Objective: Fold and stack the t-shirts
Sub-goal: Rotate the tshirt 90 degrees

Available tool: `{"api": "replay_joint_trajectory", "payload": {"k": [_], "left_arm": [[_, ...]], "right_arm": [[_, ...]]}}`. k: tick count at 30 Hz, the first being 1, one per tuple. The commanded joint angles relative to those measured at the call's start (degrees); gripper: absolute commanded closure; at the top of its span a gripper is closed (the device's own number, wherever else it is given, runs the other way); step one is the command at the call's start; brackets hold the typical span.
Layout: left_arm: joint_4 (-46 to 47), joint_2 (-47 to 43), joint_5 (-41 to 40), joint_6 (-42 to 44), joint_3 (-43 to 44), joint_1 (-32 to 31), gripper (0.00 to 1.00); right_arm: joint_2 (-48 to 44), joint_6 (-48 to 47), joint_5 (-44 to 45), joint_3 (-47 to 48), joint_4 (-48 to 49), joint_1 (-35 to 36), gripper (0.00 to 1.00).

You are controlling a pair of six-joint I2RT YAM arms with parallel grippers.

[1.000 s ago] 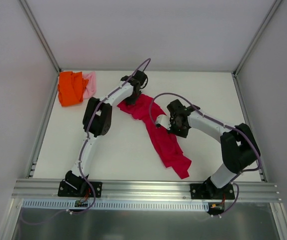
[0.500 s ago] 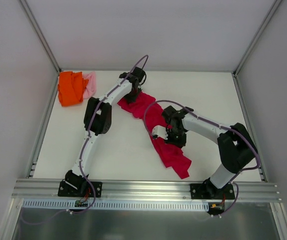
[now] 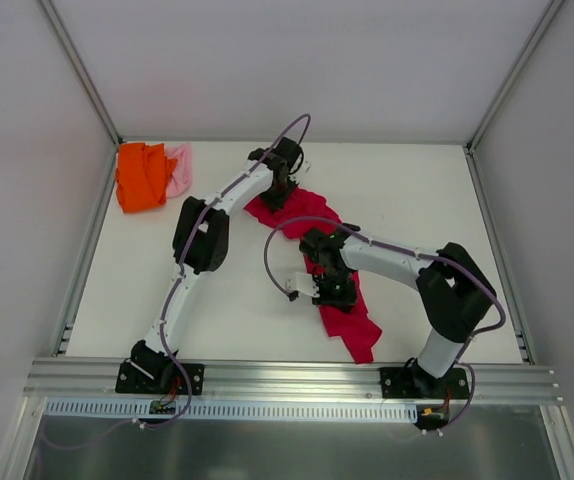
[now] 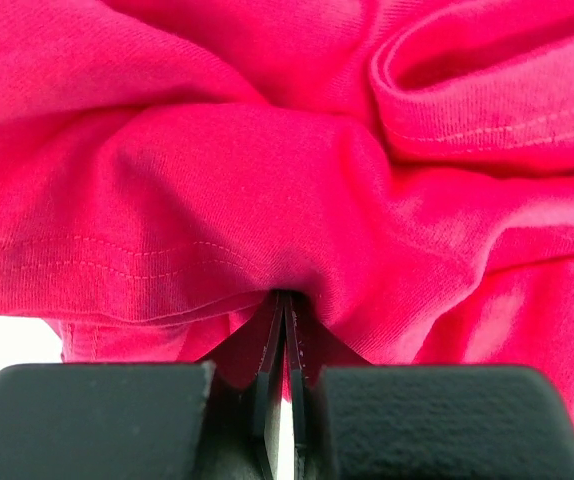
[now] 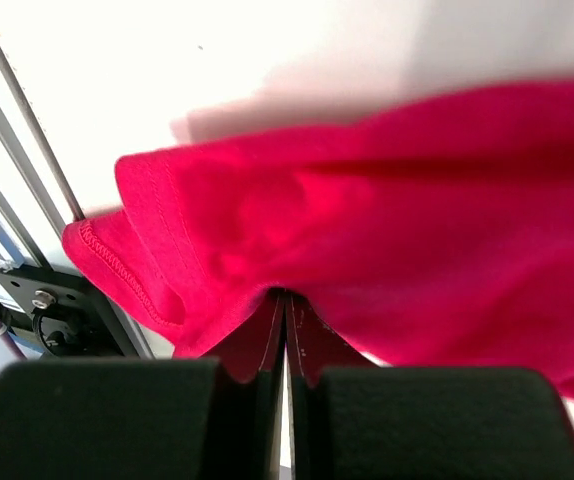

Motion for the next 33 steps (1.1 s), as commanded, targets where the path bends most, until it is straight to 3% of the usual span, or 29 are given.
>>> {"api": "replay_joint_trajectory", "payload": {"k": [1,13,18,20,22,26,33], "left_arm": [[-1.46,1.56,6.42,-0.05,0.37,-1.58,1.0],[1.79,-1.34,8.63,1.61,-0.6,-3.51,1.0],[7.22,-2.21,-5.39,1.79,-2.0,-3.42,1.0],[12.14,-4.23,-9.29,2.75,-7.35,-2.99,1.0],[13.58,-4.33,-9.4,3.11,-5.28,-1.67,1.0],[7.16,-0.55,-7.02,2.41,2.83,-1.49,1.0],[18.13,-12.48,-12.37,1.0,-8.41,-1.23,1.0]], "right_arm": [[1.43,-0.32,-1.34,1.39,-0.17,2.24,0.99],[5.74,-0.67,-1.08,3.15,2.04,7.77,0.99],[3.47,-0.32,2.07,1.32,5.62,8.13,0.99],[2.06,-0.32,3.23,0.43,6.17,8.13,0.99],[0.65,-0.23,2.71,-0.1,5.99,8.04,0.99],[0.64,-0.06,0.34,0.42,5.46,8.13,0.99],[-3.9,0.99,5.33,-1.77,12.04,7.69,0.99]]}}
